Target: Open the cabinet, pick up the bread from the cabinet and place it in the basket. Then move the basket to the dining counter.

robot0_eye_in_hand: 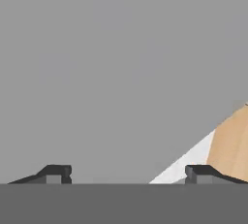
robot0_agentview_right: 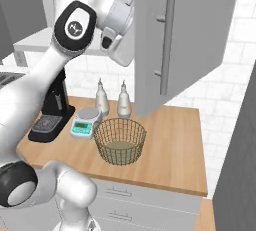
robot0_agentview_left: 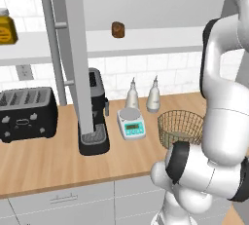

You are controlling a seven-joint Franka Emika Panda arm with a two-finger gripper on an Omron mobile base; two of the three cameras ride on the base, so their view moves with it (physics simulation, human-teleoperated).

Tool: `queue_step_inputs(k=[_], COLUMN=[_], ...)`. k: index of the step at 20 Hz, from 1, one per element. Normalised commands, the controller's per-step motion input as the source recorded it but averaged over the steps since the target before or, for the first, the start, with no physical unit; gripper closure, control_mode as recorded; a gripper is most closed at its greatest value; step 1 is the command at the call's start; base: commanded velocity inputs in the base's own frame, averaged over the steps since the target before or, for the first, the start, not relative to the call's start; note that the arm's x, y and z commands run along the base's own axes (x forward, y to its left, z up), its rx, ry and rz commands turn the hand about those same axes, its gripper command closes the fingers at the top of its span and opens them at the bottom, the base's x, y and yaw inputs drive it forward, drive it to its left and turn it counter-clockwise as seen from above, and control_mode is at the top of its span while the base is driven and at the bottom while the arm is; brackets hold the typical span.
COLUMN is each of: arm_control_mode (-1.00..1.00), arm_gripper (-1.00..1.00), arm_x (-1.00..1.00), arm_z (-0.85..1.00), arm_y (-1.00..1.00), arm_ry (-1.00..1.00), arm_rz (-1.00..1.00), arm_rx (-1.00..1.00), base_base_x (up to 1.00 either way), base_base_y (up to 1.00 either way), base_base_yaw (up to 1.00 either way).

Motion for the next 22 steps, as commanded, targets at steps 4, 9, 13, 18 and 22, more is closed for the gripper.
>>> queue_step_inputs(k=[4, 9, 13, 18, 22], arm_control_mode=[-1.0, -1.0, -1.0, -1.0, -1.0], arm_gripper=[-1.0, -1.0, -1.0, -1.0, -1.0], arm_x=[0.04, 0.27, 0.01, -0.05, 0.0], arm_z=[-0.15, -0.22, -0.73, -0.44, -0.11], arm_y=[-0.94, -0.19, 0.97, 1.0, 1.0], arm_ry=[-0.35, -0.4, -0.54, -0.41, -0.11], arm_rz=[-0.19, -0.06, 0.0, 0.05, 0.15], arm_rx=[0.17, 0.16, 0.01, -0.02, -0.18], base_base_x=[0.0, 0.0, 0.0, 0.0, 0.0], base_base_y=[0.0, 0.0, 0.0, 0.0, 0.0], base_base_yaw=[0.0, 0.0, 0.0, 0.0, 0.0])
